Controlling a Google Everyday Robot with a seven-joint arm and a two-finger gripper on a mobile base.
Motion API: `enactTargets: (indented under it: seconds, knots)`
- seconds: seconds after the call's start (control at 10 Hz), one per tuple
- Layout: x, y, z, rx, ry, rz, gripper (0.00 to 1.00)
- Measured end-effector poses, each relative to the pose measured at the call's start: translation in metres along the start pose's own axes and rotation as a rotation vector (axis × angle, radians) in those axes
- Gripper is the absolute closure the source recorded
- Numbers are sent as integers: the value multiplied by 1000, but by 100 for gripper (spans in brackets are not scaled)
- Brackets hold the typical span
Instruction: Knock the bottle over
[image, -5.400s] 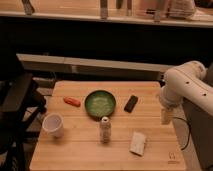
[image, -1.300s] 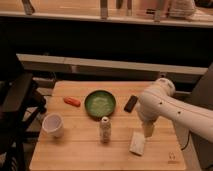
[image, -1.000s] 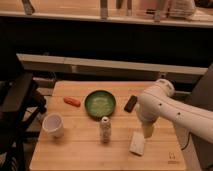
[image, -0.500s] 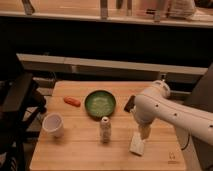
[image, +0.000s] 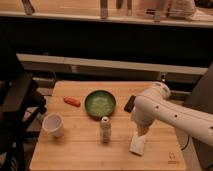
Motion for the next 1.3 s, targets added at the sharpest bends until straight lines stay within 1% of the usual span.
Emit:
enactTargets:
  seconds: [0.1,0.2,0.3,0.4,0.5,0.6,0.7,0.8,0.9,1.1,1.2,1.3]
  knots:
    - [-3,0,1,-1,-4,-6,28]
    - [-5,0,1,-1,-6,-8,21]
    - [-4,1,2,-2,-14,-14,21]
    - [0,3,2,-3,-19,-17,26]
    - [1,5,2,-5,-23,-15,35]
    - [-2,4,3,-5,-28,-20,48]
    - [-6,4,4,-6,-29,-29,57]
    - [-9,3,3,-7,-31,-34,61]
    - [-11,3,4,-7,-33,-39,61]
    - [-13,3,4,-8,-43,-47,52]
    - [-10,5,4,-8,-48,-55,53]
    - [-12,3,5,-12,-50,-67,60]
